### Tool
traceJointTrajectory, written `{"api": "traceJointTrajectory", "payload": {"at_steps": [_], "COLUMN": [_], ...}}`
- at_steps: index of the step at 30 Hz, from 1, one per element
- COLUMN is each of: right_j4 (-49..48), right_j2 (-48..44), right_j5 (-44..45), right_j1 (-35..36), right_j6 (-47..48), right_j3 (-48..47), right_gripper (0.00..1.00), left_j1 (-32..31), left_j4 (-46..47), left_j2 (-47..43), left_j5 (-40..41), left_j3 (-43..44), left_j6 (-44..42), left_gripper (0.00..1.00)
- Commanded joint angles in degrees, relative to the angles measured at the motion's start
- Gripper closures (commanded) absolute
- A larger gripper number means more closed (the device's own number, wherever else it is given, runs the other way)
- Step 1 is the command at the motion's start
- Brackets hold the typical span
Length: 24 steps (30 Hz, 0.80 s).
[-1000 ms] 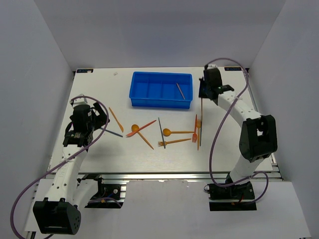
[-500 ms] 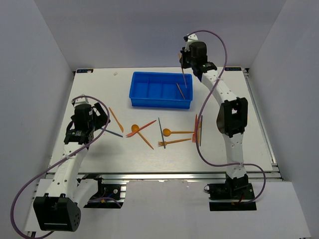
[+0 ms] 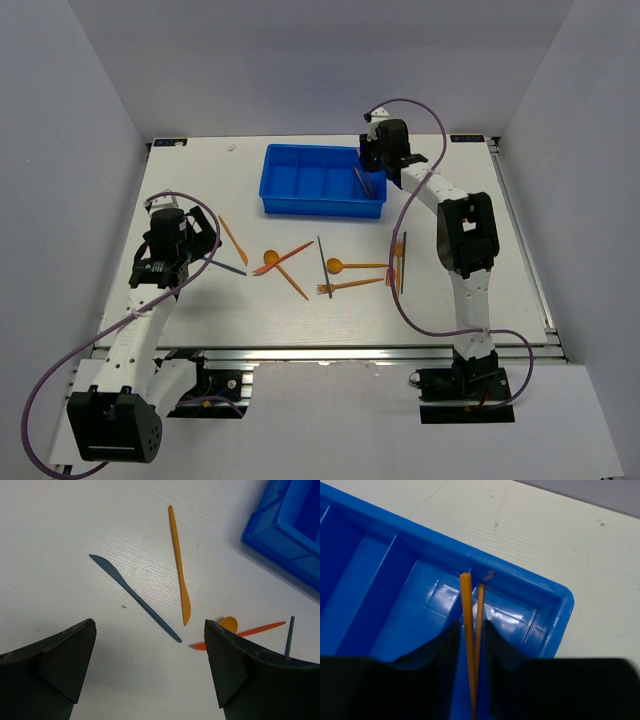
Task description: Sort the eating utensils into containers
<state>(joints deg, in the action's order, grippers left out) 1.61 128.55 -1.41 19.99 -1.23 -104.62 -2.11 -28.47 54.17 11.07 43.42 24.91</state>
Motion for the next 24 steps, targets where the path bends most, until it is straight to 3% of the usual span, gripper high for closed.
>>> {"api": "traceJointTrajectory", "payload": {"at_steps": [1, 4, 6, 7, 10, 14, 17, 19, 24], "right_j4": [-4.2, -2.4, 0.7, 4.6, 14.7, 16.5, 14.9, 13.7, 12.9], "right_j2": [-7.3, -10.5, -13.8, -15.2, -21.4, -32.4, -37.2, -39.1, -39.3], "right_j5": [0.3, 1.1, 4.7, 6.6, 16.8, 25.1, 25.8, 25.3, 25.0], "right_j1": [0.1, 0.2, 0.2, 0.3, 0.9, 2.7, 3.8, 4.1, 4.1], "right_j6": [0.9, 0.1, -1.4, -4.4, -14.4, -21.9, -24.7, -25.4, -24.3], "right_j3": [0.4, 0.7, 0.3, 0.8, 5.1, 27.3, 39.3, 43.5, 46.5], "right_gripper": [0.58, 0.41, 0.39, 0.33, 0.32, 0.40, 0.55, 0.64, 0.66], "left_j1": [-0.3, -0.3, -0.3, -0.2, -0.3, -0.2, -0.3, -0.3, -0.4], "left_j4": [-0.1, -0.1, -0.1, -0.1, -0.1, -0.1, -0.1, -0.2, -0.1], "left_j2": [-0.7, -0.8, -0.7, -0.8, -1.1, -1.8, -1.9, -2.1, -2.7], "left_j5": [-0.8, -0.6, -0.6, -0.7, -0.5, -0.3, -0.2, -0.3, -0.3], "left_j3": [-0.1, -0.1, -0.2, -0.1, -0.2, -0.2, -0.3, -0.3, -0.4], "left_j6": [-0.2, -0.1, -0.1, -0.1, -0.1, 0.0, 0.0, 0.1, 0.1], "left_gripper": [0.02, 0.02, 0.02, 0.02, 0.02, 0.02, 0.02, 0.02, 0.02]}}
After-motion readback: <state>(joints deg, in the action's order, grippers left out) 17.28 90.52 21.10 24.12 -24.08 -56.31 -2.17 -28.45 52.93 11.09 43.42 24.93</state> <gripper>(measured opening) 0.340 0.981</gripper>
